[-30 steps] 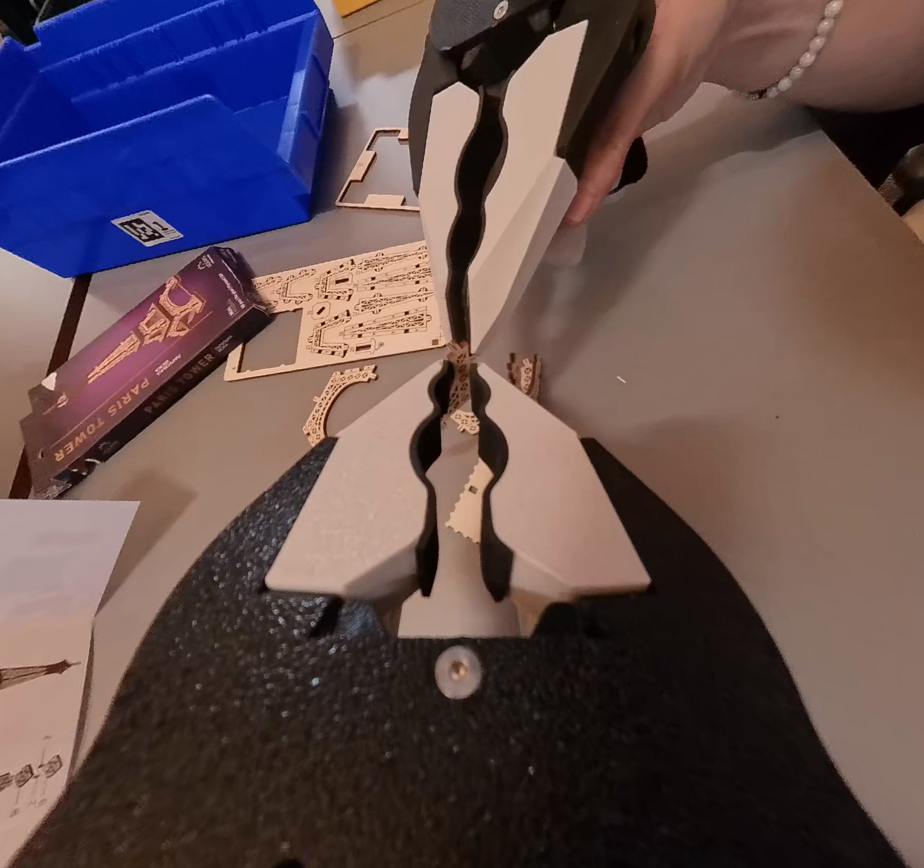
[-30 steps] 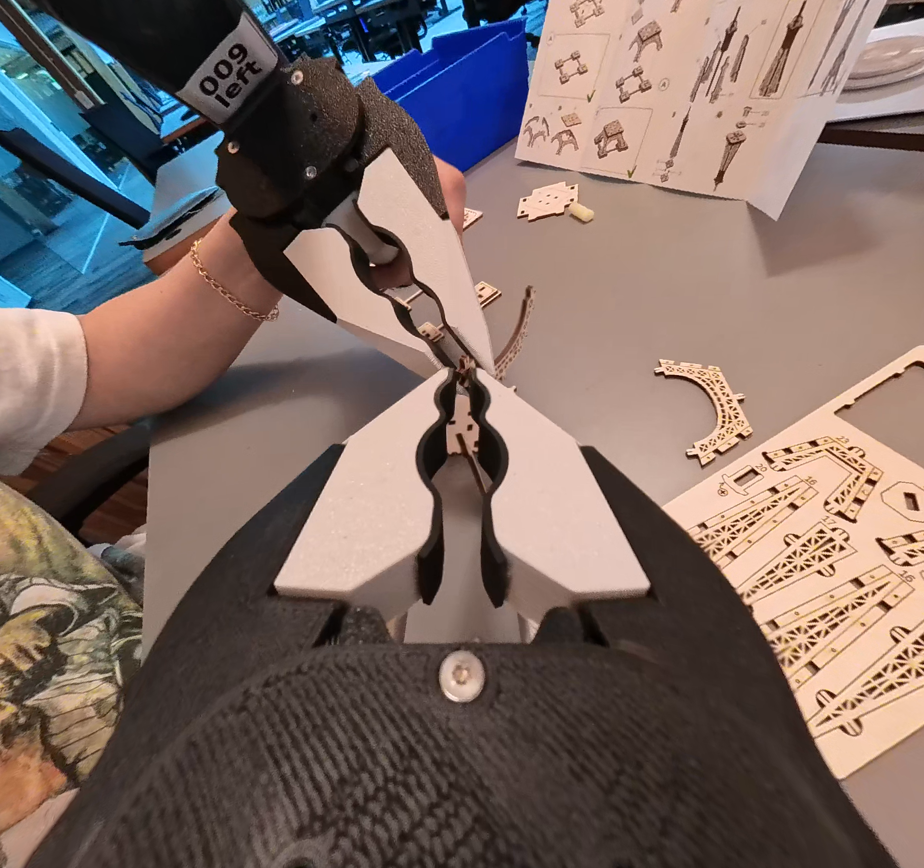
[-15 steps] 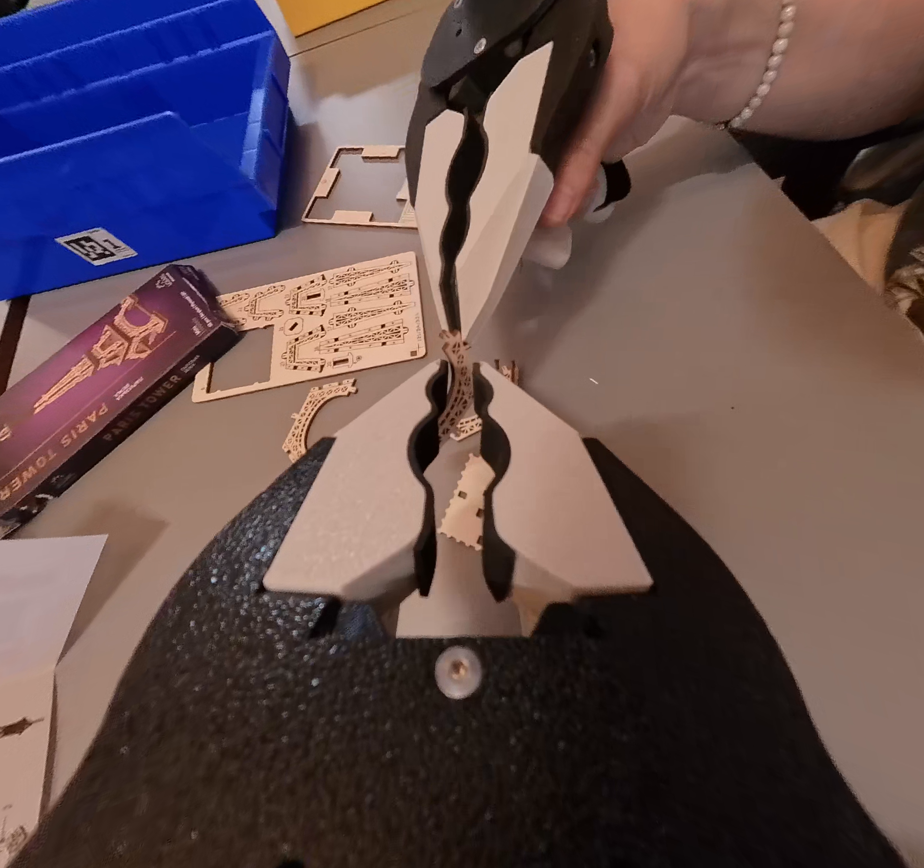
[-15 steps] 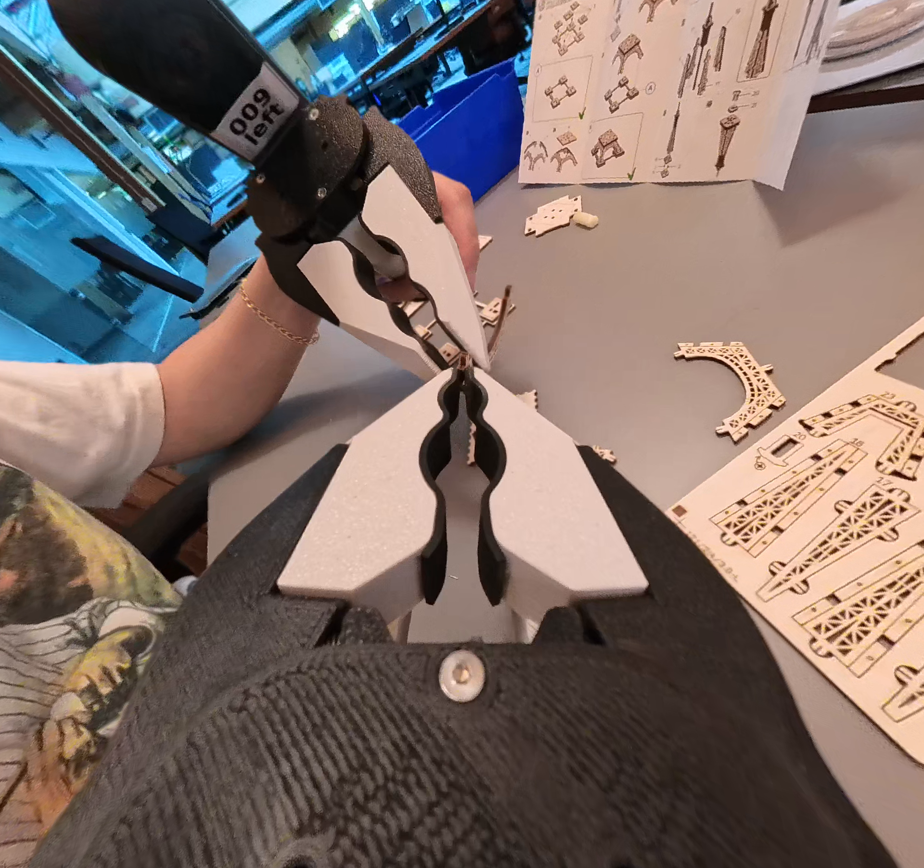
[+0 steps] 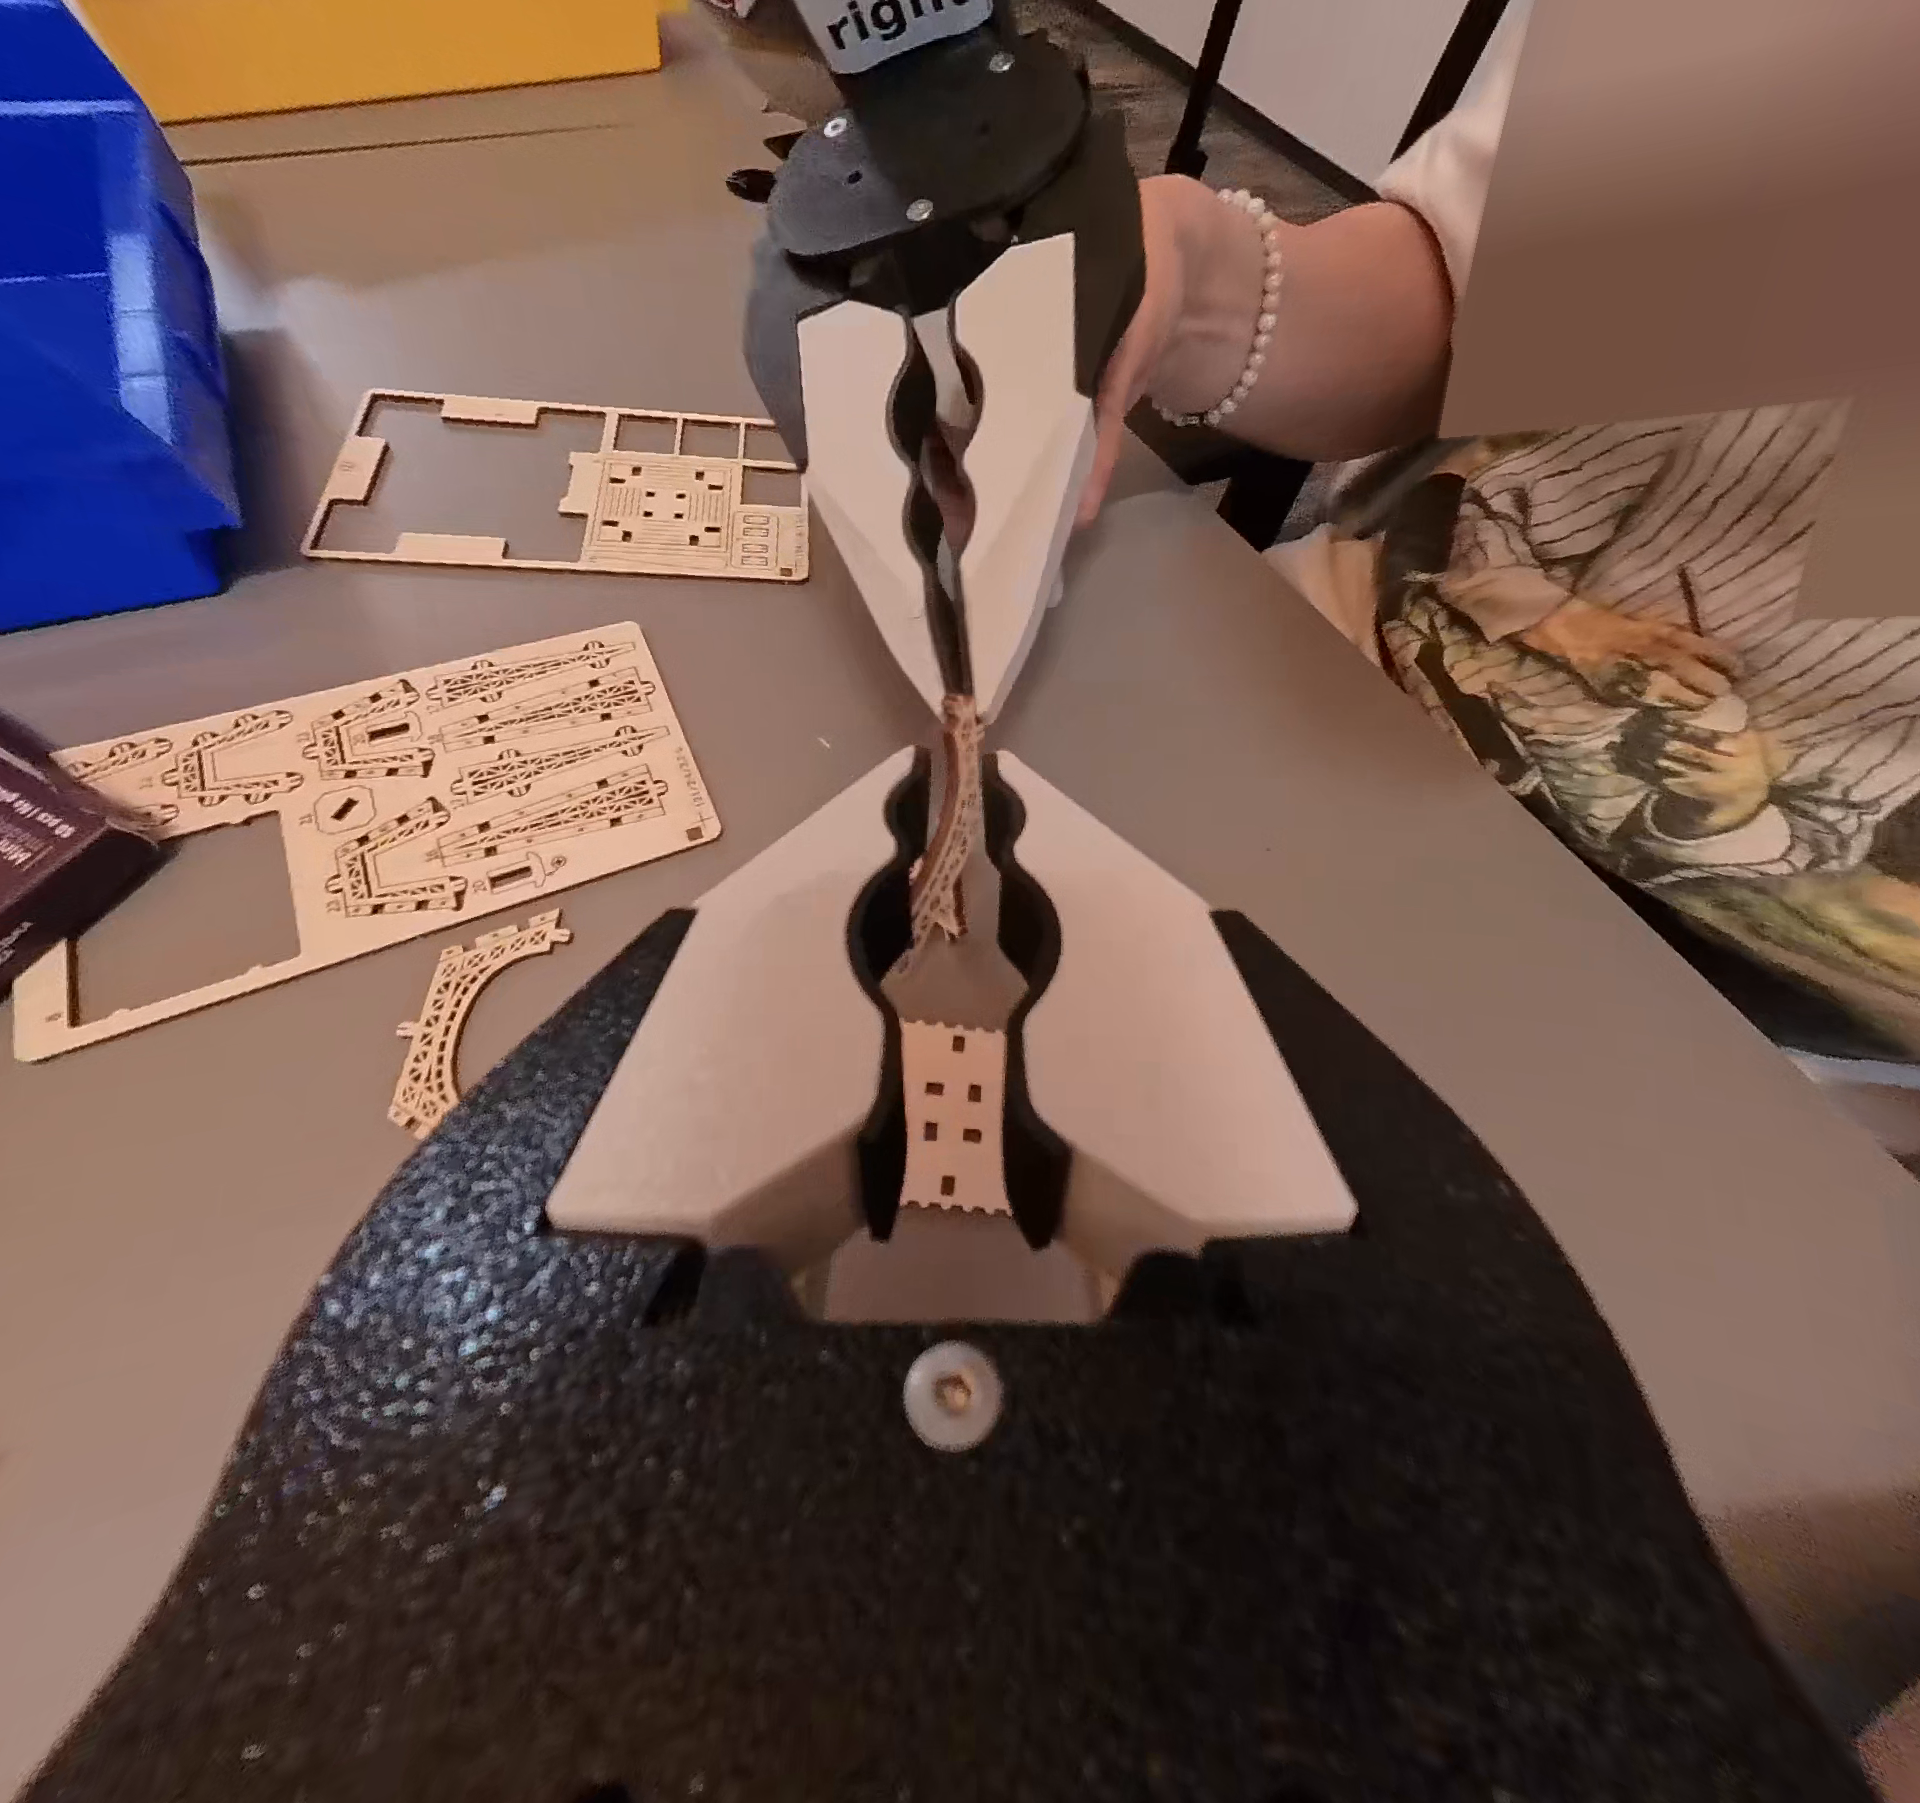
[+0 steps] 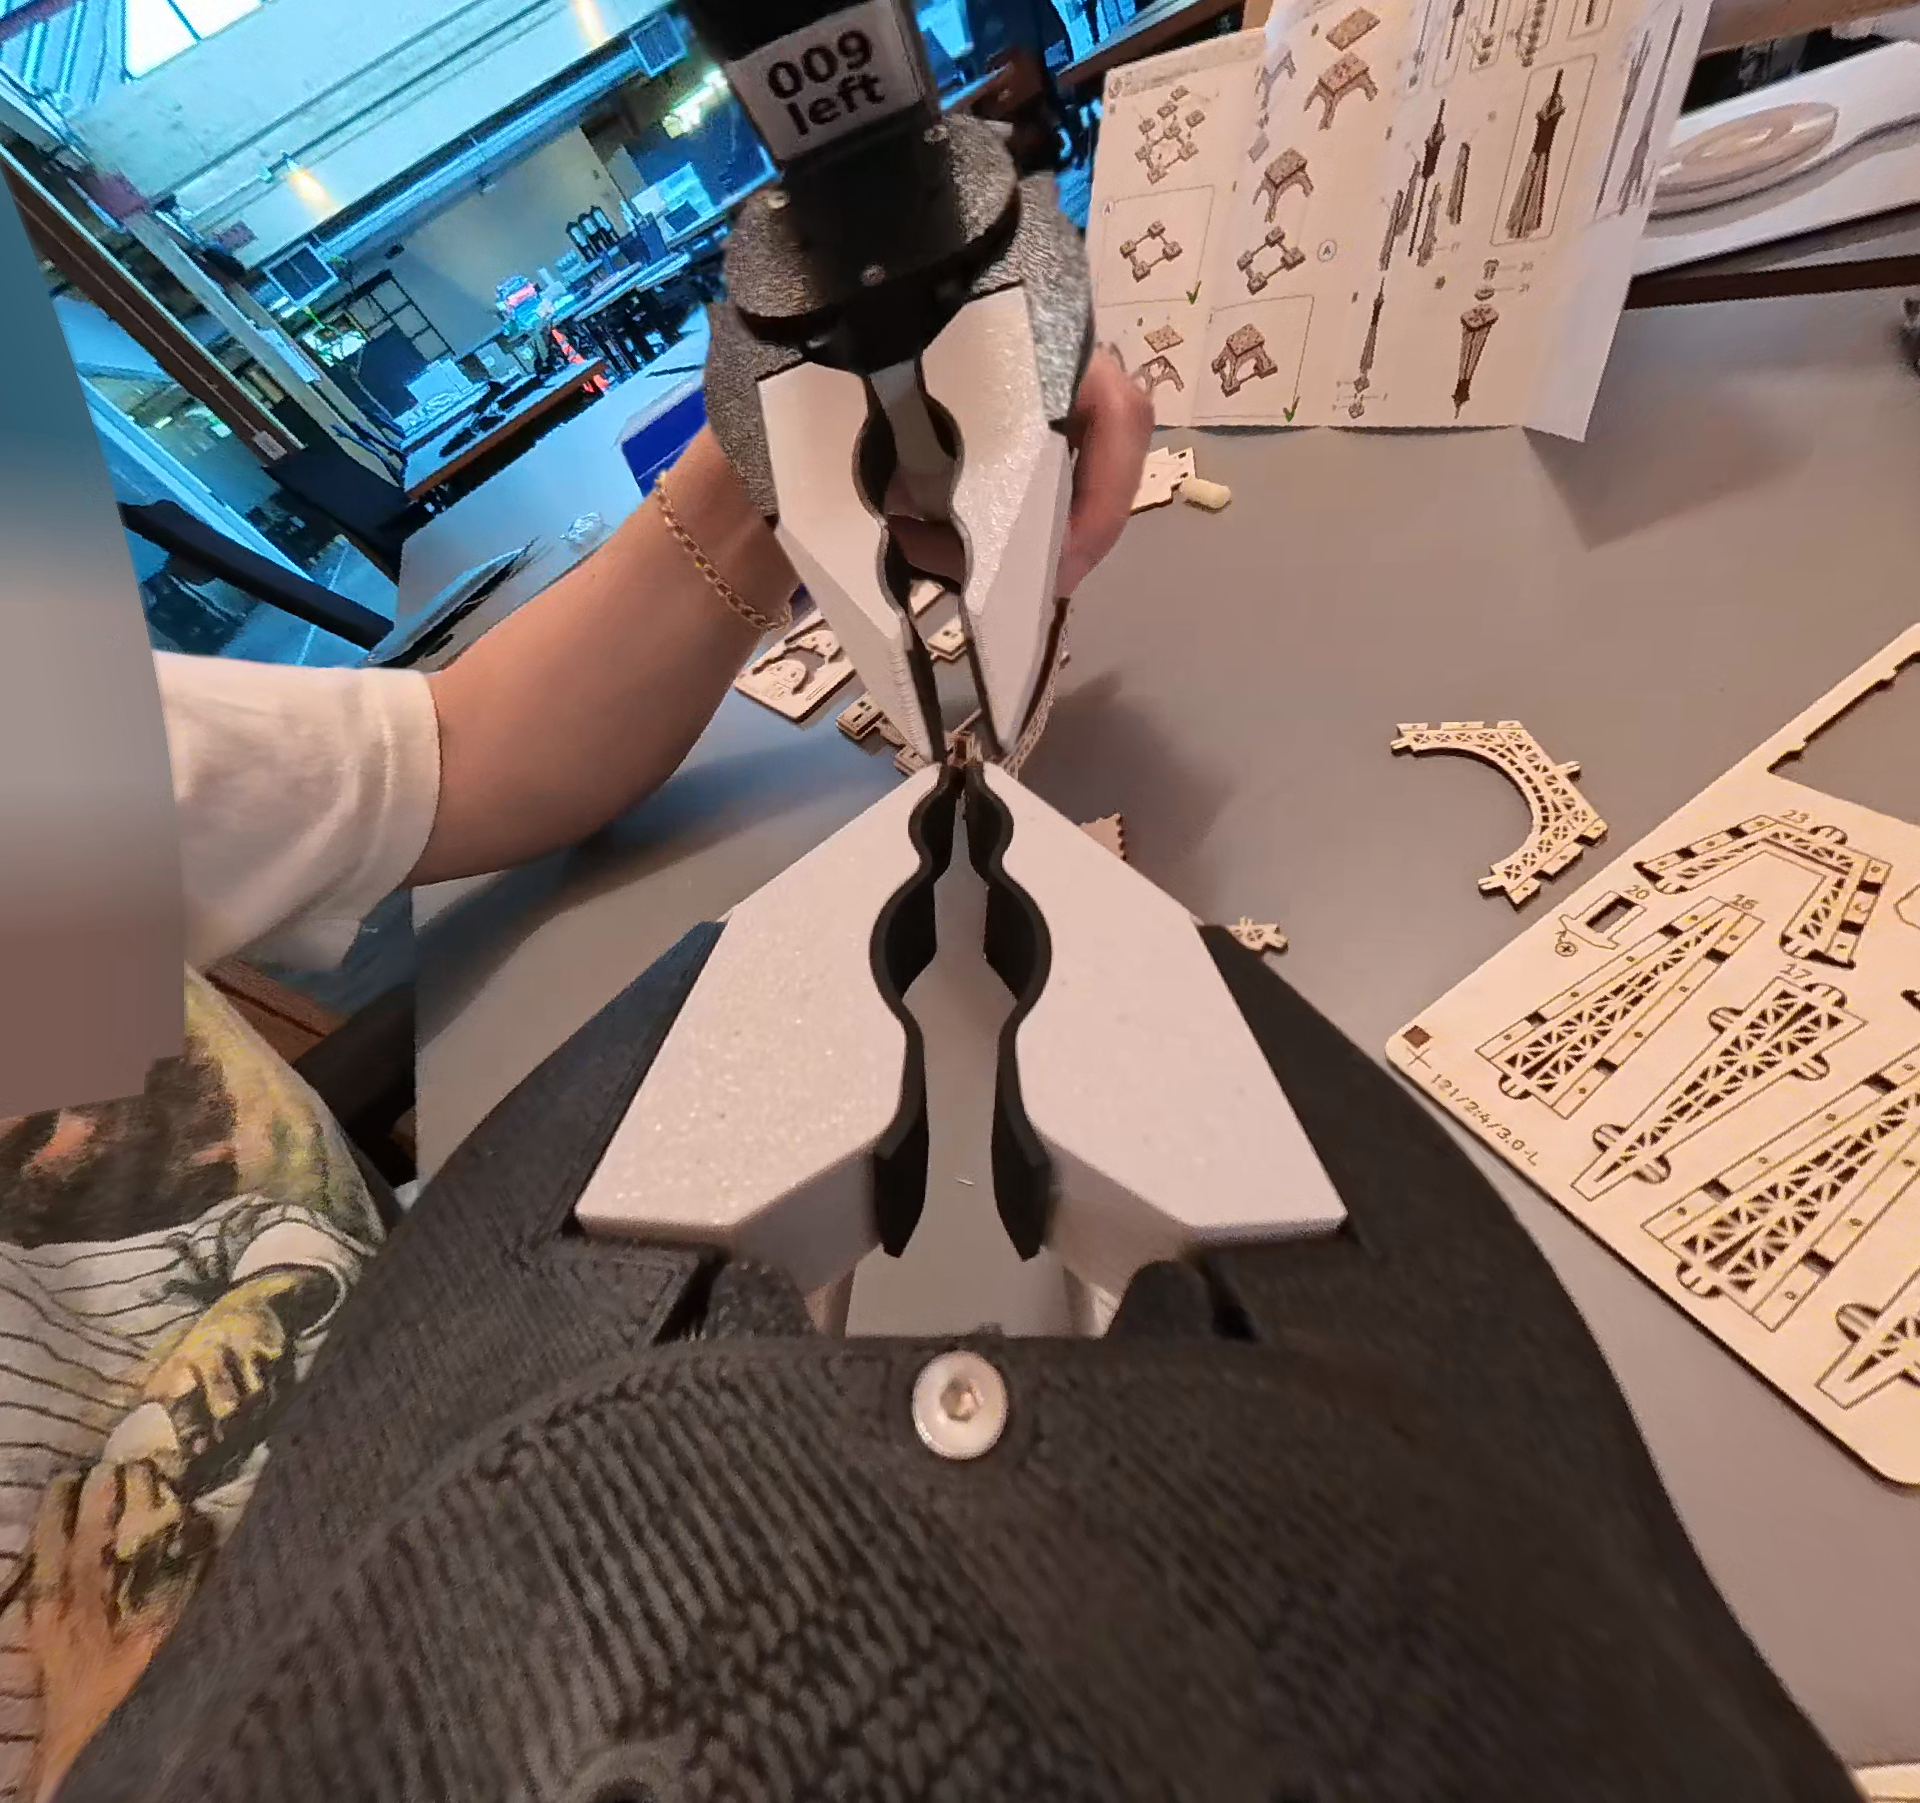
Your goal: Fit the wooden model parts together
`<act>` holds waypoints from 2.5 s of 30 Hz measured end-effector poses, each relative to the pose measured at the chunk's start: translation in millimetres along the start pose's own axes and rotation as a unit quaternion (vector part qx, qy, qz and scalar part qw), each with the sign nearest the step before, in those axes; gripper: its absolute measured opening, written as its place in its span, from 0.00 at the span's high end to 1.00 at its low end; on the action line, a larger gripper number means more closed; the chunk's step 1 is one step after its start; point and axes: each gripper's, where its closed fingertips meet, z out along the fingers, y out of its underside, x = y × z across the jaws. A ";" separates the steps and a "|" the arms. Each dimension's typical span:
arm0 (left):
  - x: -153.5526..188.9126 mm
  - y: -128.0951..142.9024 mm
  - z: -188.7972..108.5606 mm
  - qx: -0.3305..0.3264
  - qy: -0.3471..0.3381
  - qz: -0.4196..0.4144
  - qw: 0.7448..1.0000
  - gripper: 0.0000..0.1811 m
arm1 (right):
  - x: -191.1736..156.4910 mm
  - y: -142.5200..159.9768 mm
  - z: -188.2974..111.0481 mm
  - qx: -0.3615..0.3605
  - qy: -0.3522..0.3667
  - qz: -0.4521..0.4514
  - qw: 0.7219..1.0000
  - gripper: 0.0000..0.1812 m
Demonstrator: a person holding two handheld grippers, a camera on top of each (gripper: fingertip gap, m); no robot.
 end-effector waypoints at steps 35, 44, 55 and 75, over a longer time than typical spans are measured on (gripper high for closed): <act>4.6 36.0 -1.0 -0.007 0.113 -0.128 0.985 0.99 | 19.2 52.5 17.9 -0.141 0.038 -0.095 0.985 0.96; 7.8 40.4 -1.7 -0.011 0.121 -0.129 0.984 0.99 | 6.8 50.2 24.0 -0.165 -0.106 -0.112 0.974 1.00; 19.1 23.5 -10.4 0.060 0.182 -0.137 0.972 0.99 | -1.5 43.6 23.9 -0.185 -0.273 -0.162 0.930 1.00; 25.4 30.7 -0.2 0.012 0.245 -0.211 0.946 0.99 | -13.3 48.8 21.1 -0.206 -0.312 -0.107 0.921 1.00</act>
